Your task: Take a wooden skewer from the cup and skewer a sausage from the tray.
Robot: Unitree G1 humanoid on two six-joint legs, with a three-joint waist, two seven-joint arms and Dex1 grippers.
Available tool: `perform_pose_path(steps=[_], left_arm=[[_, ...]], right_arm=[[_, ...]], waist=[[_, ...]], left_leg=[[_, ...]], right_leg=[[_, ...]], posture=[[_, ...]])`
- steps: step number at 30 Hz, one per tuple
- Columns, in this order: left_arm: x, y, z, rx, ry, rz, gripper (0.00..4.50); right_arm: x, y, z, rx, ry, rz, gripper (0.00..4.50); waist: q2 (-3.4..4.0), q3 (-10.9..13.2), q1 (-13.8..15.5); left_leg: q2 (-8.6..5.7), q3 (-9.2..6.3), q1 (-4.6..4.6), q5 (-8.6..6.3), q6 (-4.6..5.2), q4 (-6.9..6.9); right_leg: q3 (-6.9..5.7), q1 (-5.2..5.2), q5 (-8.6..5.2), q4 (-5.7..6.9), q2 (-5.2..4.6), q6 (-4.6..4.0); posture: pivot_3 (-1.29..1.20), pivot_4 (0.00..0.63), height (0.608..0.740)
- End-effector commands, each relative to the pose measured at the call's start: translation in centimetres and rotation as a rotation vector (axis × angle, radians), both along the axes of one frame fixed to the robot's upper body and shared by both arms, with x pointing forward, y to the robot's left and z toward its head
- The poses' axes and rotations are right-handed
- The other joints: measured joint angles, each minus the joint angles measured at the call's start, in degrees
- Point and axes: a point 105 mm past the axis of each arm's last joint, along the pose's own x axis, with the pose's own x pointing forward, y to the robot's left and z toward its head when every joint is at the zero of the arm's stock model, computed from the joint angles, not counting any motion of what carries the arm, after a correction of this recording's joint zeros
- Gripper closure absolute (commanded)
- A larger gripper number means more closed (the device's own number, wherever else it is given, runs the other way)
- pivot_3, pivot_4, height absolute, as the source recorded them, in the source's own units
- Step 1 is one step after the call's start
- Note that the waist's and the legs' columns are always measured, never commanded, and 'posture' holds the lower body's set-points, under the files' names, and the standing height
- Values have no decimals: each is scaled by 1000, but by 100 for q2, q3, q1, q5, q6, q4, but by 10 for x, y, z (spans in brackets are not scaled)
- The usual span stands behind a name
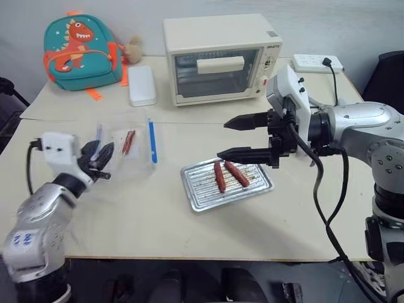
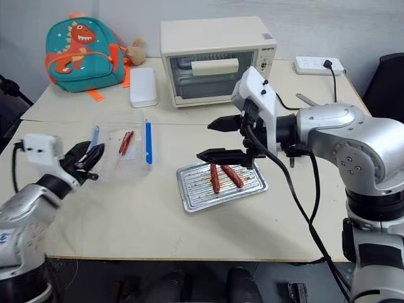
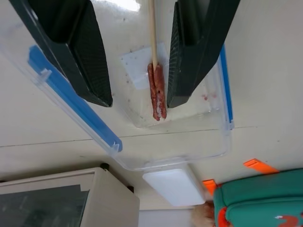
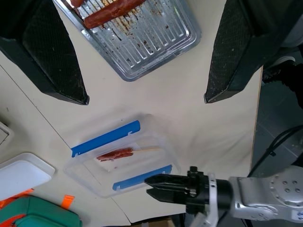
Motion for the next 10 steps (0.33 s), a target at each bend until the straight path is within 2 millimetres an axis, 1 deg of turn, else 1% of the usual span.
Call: perform_pose_path(steps=[1, 5, 7, 10], left_arm=[[-35, 0, 30, 29, -80, -52, 2622], [-59, 7, 36, 32, -51, -75, 2622], [-72, 16, 36, 36, -21, -74, 2622], [-82, 26, 39, 62, 4, -55, 2622]], right_arm=[[-5, -5, 9, 1, -63, 16, 448], [-4, -7, 9, -7, -64, 22, 448], [-3, -8, 9, -10, -62, 30, 448], [-1, -8, 8, -11, -57, 37, 448]], waist=[[-6, 3, 5], [-7, 3, 6], [-7, 3, 5], [-7, 4, -2]], left_leg=[[0, 0, -1, 0, 0, 1], [1, -3, -2, -2, 0, 0], [0, -2, 0, -2, 0, -1], [0, -2, 1, -3, 1, -6]], right_leg=[[0, 0, 0, -2, -1, 0], [1, 0, -2, -16, -2, -3], [2, 2, -2, -29, -3, -4], [3, 2, -4, -36, -3, -7]], posture=[[0, 150, 740], [0, 150, 740], [0, 150, 740], [0, 150, 740]])
